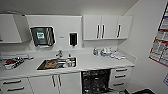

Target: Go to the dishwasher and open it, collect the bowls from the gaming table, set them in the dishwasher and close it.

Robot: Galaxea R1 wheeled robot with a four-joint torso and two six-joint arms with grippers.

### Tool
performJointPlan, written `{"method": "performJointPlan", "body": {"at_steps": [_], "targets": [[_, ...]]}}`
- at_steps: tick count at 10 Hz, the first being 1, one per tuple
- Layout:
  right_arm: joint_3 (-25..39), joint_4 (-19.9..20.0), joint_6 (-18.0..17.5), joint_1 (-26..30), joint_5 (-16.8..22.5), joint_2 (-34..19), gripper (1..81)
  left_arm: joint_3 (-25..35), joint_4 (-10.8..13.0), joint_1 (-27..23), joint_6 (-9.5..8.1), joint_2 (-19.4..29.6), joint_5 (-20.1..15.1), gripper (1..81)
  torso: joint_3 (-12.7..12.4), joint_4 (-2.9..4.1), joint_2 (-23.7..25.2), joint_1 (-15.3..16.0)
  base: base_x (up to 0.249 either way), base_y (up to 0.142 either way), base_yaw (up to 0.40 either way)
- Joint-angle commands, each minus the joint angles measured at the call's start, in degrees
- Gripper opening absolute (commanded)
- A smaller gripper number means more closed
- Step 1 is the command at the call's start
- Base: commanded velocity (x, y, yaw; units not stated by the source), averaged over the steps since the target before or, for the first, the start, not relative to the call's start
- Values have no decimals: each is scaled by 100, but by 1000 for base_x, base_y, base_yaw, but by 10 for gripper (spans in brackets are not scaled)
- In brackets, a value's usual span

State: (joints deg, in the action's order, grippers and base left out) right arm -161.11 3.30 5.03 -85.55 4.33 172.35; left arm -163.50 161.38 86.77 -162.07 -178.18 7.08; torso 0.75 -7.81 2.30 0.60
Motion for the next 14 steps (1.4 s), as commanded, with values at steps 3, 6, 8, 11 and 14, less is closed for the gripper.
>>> {"method": "performJointPlan", "body": {"at_steps": [3, 6, 8, 11, 14], "targets": [[-60, 4, -2, 359, 332, -40, 811, 46, 362, -103, -293, -95, -164, 811, 0, 0, 0, 0, 0, 0, 0], [-77, 4, -2, 385, 332, -40, 811, 46, 362, -50, -293, -166, 48, 811, 0, 0, 0, 0, 0, 0, 0], [-77, 4, -11, 420, 341, -40, 811, 46, 362, -129, -293, -140, 56, 811, 0, 0, 0, 0, 0, 0, 0], [-77, 4, -11, 429, 341, -40, 811, 2, 362, -270, -293, -87, -102, 811, 0, 0, 0, 0, 0, 0, 0], [-86, 4, -2, 429, 332, -23, 811, -305, 362, -332, -293, -69, -302, 811, 0, 0, 0, 0, 0, 0, 0]]}}
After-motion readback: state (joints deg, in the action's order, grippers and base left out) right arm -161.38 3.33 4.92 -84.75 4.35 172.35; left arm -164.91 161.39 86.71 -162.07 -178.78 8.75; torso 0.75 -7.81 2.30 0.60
